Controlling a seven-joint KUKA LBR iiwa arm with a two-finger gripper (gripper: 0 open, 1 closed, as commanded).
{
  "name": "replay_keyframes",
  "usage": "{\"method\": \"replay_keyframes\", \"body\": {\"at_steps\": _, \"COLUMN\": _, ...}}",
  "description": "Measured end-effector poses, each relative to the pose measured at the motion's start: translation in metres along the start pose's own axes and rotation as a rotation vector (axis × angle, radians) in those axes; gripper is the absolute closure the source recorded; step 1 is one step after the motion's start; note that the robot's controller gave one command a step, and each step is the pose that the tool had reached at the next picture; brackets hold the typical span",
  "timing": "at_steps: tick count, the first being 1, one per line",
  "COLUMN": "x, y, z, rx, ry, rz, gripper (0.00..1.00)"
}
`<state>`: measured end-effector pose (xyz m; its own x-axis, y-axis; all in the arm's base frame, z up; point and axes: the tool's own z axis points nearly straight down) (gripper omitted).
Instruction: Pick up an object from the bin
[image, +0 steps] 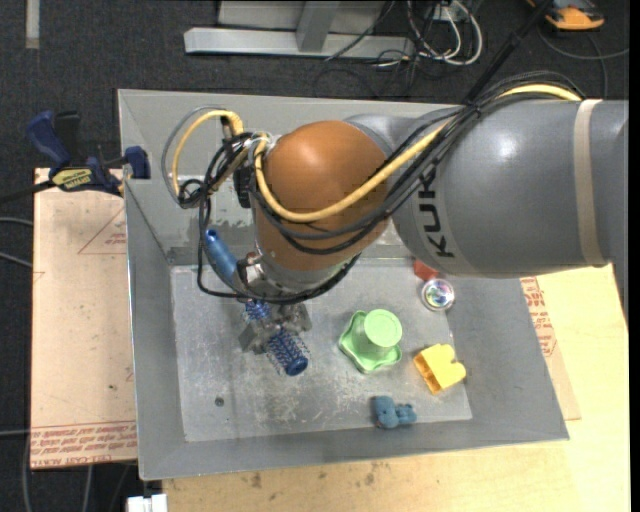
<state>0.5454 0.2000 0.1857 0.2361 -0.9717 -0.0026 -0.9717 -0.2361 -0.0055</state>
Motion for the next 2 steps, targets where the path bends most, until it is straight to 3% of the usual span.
{"method": "replay_keyframes", "body": {"at_steps": 1, "x": 0.0060, "y": -0.0307, "z": -0.1000, "rx": 0.005, "ry": -0.001, "rz": -0.013, "gripper": 1.00}}
{"method": "replay_keyframes", "body": {"at_steps": 2, "x": 0.0058, "y": -0.0284, "z": -0.0946, "rx": -0.007, "ry": -0.001, "rz": -0.014, "gripper": 1.00}}
